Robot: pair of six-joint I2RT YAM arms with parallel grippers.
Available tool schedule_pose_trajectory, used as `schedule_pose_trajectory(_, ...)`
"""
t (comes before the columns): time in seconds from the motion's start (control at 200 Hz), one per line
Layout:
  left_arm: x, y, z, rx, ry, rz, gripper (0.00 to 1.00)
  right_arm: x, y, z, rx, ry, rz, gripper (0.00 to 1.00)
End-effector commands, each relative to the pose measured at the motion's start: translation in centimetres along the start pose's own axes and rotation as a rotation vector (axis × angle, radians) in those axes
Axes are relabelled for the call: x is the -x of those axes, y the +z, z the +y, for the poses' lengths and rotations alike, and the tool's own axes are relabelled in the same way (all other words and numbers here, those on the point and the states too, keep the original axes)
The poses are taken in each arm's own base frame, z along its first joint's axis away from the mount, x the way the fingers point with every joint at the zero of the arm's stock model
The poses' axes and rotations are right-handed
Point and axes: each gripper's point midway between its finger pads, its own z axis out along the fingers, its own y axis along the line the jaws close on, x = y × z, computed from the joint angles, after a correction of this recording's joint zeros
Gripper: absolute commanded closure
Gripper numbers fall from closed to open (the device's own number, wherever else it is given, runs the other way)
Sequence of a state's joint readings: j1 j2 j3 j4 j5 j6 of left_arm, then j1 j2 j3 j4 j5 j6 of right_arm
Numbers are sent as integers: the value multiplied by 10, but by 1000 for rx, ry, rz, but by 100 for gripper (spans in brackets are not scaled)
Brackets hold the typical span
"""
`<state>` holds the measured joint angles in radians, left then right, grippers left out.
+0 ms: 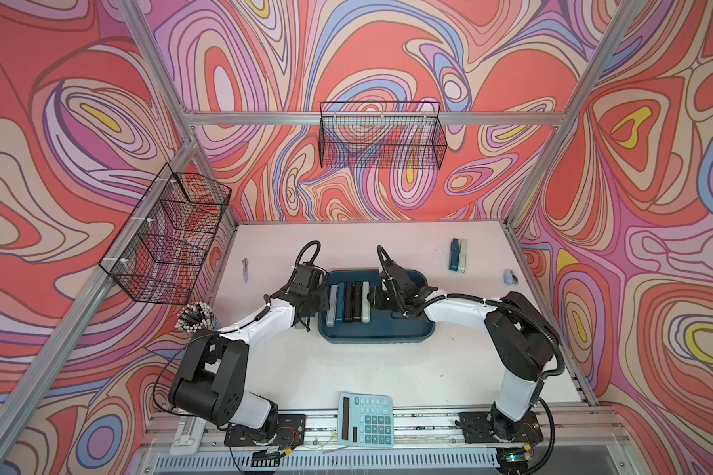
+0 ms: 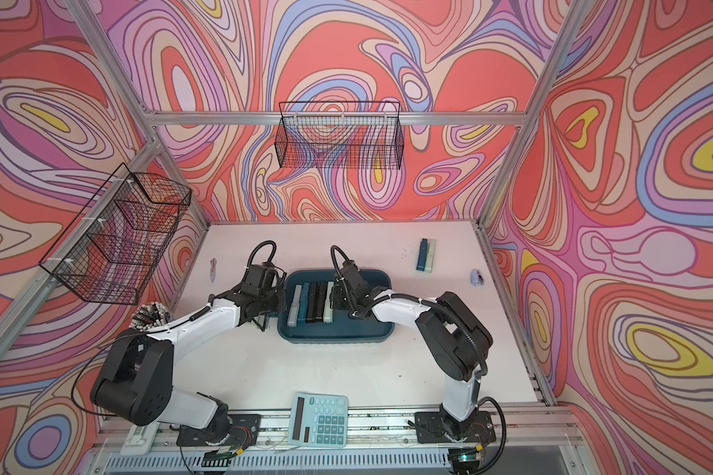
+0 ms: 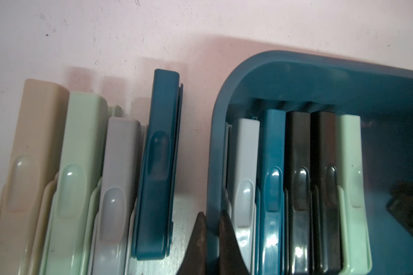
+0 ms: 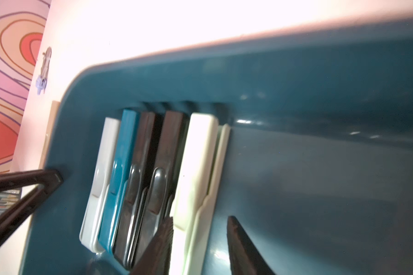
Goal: Put the pruning pliers into the storage box
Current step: Place the pruning pliers in the storage box, then pick up the pruning pliers from the center of the board.
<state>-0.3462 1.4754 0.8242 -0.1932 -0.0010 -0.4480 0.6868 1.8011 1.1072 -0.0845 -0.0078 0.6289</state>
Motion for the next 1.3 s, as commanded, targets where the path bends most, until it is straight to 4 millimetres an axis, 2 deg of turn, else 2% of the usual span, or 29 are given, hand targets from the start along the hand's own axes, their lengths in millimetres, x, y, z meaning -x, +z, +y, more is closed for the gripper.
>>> schedule_pose_trajectory(0.0, -6, 4, 2, 14, 13, 36, 95, 46, -39, -6, -36, -21, -108, 60)
schedule_pose_trajectory(0.1, -6, 4, 2, 16, 12, 37, 95, 68, -62, -27, -87, -6, -161, 60)
schedule_pose_trajectory(0.155, -7, 4, 2, 17, 15, 37, 95, 80, -74, -45, -131, 11, -186, 60)
schedule_pose_trajectory(0.28, -6, 3, 3, 17, 13, 37, 95, 97, -92, -103, -292, 88, -200, 58)
schedule_pose_trajectory(0.401, -7, 3, 3, 18, 13, 34, 95, 102, -97, -154, -361, 171, -180, 53)
schedule_pose_trajectory(0.481, -8, 3, 4, 19, 11, 36, 95, 106, -94, -176, -369, 206, -164, 51)
schedule_pose_trajectory(0.696, -9, 1, 6, 24, 9, 33, 95, 116, -77, -209, -382, 237, -137, 45)
schedule_pose_trajectory(0.726, -10, 0, 6, 27, 10, 34, 95, 110, -67, -218, -390, 248, -109, 45)
schedule_pose_trajectory(0.931, -10, -6, 10, 45, 22, 26, 95, 103, -50, -248, -446, 274, -68, 41)
schedule_pose_trajectory(1.297, -13, -3, 9, 34, 19, 43, 94, 96, -39, -276, -487, 290, -47, 37)
